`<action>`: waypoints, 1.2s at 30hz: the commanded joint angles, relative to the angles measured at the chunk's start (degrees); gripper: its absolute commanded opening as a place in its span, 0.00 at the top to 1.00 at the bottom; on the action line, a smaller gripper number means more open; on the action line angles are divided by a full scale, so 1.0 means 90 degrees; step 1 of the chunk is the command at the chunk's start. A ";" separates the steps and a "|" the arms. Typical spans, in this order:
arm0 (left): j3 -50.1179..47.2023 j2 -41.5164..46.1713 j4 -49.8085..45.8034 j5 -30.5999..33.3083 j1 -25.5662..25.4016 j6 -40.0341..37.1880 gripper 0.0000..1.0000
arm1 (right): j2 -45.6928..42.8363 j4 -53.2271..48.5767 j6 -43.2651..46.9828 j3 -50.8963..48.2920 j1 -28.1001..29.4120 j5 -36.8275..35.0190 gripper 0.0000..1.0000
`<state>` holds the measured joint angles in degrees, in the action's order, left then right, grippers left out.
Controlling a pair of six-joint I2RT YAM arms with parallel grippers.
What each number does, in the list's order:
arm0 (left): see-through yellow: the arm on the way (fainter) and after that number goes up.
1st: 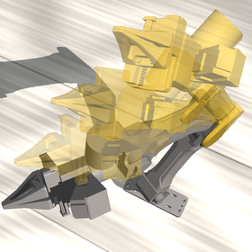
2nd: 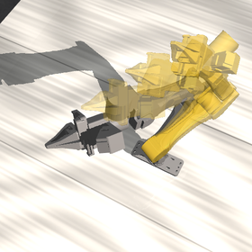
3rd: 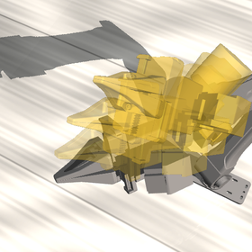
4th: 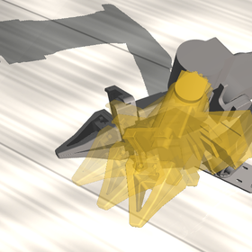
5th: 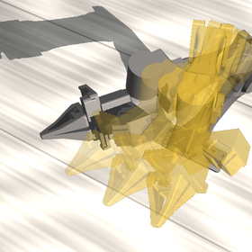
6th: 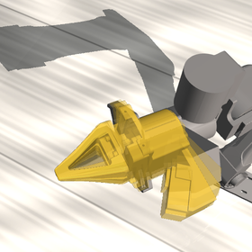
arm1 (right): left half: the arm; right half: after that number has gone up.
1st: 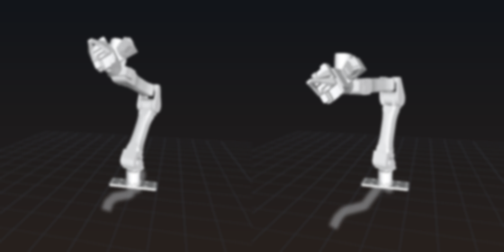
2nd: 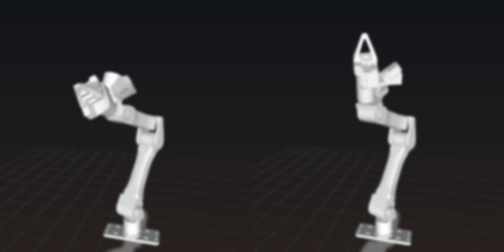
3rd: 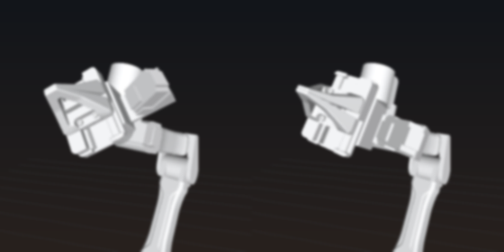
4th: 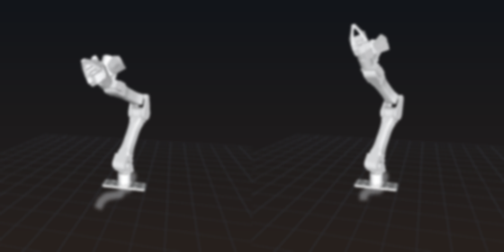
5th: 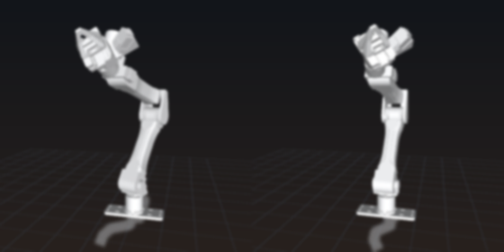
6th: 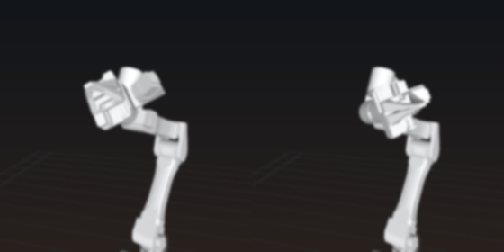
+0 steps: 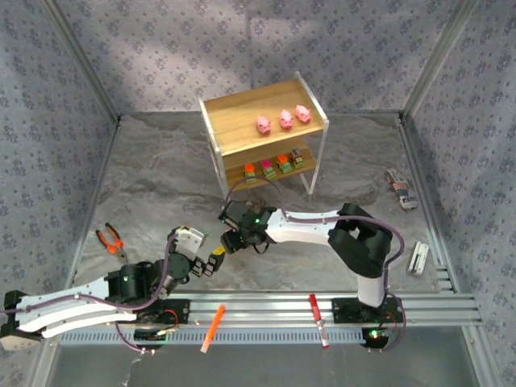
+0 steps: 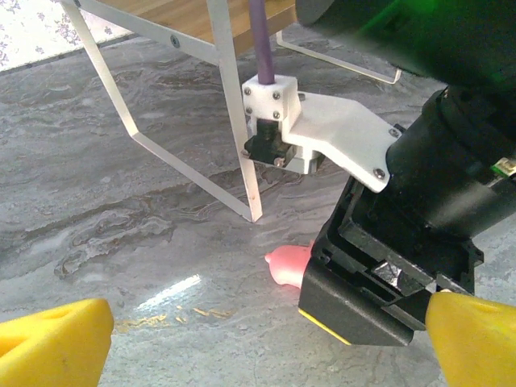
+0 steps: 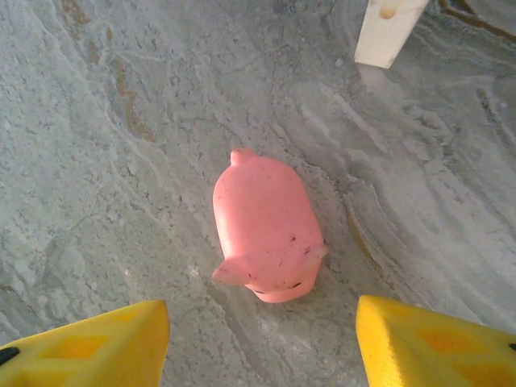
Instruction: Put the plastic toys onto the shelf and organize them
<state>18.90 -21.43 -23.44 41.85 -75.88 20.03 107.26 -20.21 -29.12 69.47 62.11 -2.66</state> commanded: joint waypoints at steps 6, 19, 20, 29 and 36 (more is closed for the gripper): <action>0.0122 0.0019 0.0007 0.0048 -0.0026 0.0030 0.00 | 0.0263 -0.0108 0.0303 0.0449 -0.0057 -0.0032 0.36; 0.0120 0.0033 0.0003 0.0028 -0.0006 0.0030 0.00 | 0.0542 -0.0177 0.0347 0.0606 -0.0182 0.0019 0.41; 0.0117 0.0028 0.0000 0.0021 -0.0007 0.0030 0.00 | 0.0543 -0.0177 0.0345 0.0606 -0.0182 0.0022 0.41; 0.0108 0.0028 0.0008 -0.0001 0.0012 0.0028 0.00 | 0.0665 -0.0279 0.0424 0.0722 -0.0111 -0.0106 0.49; 0.0107 0.0028 0.0007 -0.0011 0.0023 0.0029 0.00 | 0.0650 -0.0123 0.0376 0.0647 -0.0095 -0.0218 0.51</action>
<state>18.90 -21.43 -23.42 41.63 -75.88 20.05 111.87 -22.06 -26.48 74.15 61.04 -3.18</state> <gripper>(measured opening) 0.994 0.494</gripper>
